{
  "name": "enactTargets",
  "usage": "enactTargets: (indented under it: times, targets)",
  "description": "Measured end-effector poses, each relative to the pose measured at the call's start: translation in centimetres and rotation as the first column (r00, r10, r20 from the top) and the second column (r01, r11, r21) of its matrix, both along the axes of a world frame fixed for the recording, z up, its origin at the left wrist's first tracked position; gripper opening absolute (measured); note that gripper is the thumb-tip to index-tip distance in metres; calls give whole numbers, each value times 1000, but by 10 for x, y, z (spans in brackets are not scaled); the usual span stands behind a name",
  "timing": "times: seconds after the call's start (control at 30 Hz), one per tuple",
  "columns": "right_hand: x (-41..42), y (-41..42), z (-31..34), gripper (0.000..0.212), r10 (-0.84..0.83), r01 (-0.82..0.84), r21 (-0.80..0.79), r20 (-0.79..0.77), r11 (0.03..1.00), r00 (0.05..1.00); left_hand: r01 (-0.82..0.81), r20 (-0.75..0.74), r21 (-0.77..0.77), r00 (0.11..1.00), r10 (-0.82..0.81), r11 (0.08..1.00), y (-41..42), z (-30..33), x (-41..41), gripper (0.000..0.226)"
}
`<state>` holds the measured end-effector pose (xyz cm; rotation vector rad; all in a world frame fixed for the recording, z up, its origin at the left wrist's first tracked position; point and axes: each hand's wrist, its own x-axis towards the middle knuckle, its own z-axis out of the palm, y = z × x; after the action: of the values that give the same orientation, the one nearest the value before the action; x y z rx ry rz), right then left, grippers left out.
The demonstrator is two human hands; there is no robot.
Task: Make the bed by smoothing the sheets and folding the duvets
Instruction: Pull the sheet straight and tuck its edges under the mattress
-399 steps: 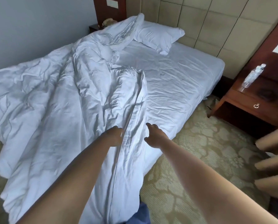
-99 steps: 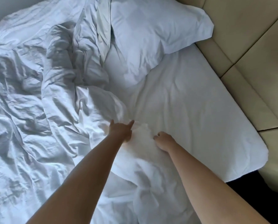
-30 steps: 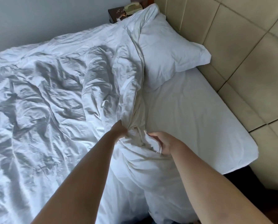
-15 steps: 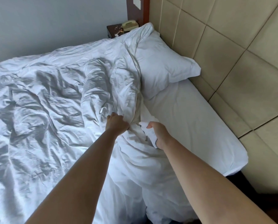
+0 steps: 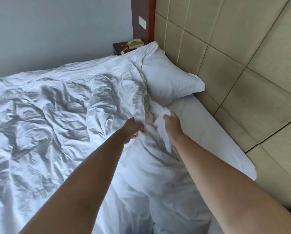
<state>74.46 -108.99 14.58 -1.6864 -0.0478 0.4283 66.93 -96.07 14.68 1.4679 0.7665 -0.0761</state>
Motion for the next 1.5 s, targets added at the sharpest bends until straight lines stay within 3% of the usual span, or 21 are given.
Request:
enactTargets:
  times: [0.1, 0.23, 0.33, 0.43, 0.5, 0.57, 0.63, 0.73, 0.87, 0.93, 1.03, 1.13, 1.27, 1.37, 1.5]
  targets:
    - [-12, 7, 14, 20, 175, -174, 21, -83, 984, 981, 44, 76, -43, 996, -41, 998, -2, 11, 2, 24]
    - [-25, 1, 1, 58, 287, -301, -9, -277, 954, 917, 157, 46, -51, 987, -155, 986, 3, 12, -3, 14]
    - [-26, -1, -8, 87, 364, -395, -77, -258, 916, 895, 236, -20, 2, 971, -236, 972, 10, 4, -1, 41]
    - [-31, 3, -15, 95, 370, -405, -167, -203, 899, 906, 350, -65, 67, 936, -346, 934, 18, -6, 2, 65]
    - [-32, 5, -17, 93, 326, -362, -271, -169, 892, 930, 339, -75, 97, 940, -333, 936, 19, -10, 5, 60]
    - [-29, 6, -18, 81, 307, -327, -366, -113, 871, 945, 308, -80, 219, 951, -298, 926, 15, -13, 9, 51]
    - [-22, 2, -15, 67, 306, -286, -460, -33, 841, 951, 335, -71, 327, 941, -330, 884, 9, -20, 14, 56]
    - [-2, -7, -10, 54, 306, -225, -560, 55, 798, 950, 436, -118, 355, 898, -424, 827, 5, -34, 27, 73]
    - [38, -22, 23, 54, 298, -98, -634, 216, 767, 930, 725, -503, 451, 689, -523, 521, -5, -28, 48, 122]
    - [64, -26, 61, 57, 245, 9, -607, 334, 794, 910, 688, -435, 482, 726, -533, 543, -20, -15, 67, 130]
    - [113, -32, 118, 56, 157, 159, -508, 524, 846, 837, 489, -157, 551, 857, -491, 676, -45, 15, 121, 131]
    - [158, -48, 156, 55, 41, 309, -399, 666, 863, 745, 383, -1, 592, 880, -475, 709, -68, 51, 189, 130]
    - [208, -88, 147, 50, -54, 444, -337, 744, 830, 666, 436, -35, 626, 844, -535, 646, -105, 51, 263, 125]
    - [244, -125, 95, 45, -85, 455, -409, 663, 791, 744, 499, -99, 596, 823, -559, 629, -128, 11, 287, 121]
    - [267, -152, 29, 39, -86, 403, -472, 560, 784, 824, 575, -197, 614, 775, -600, 541, -143, -39, 308, 120]
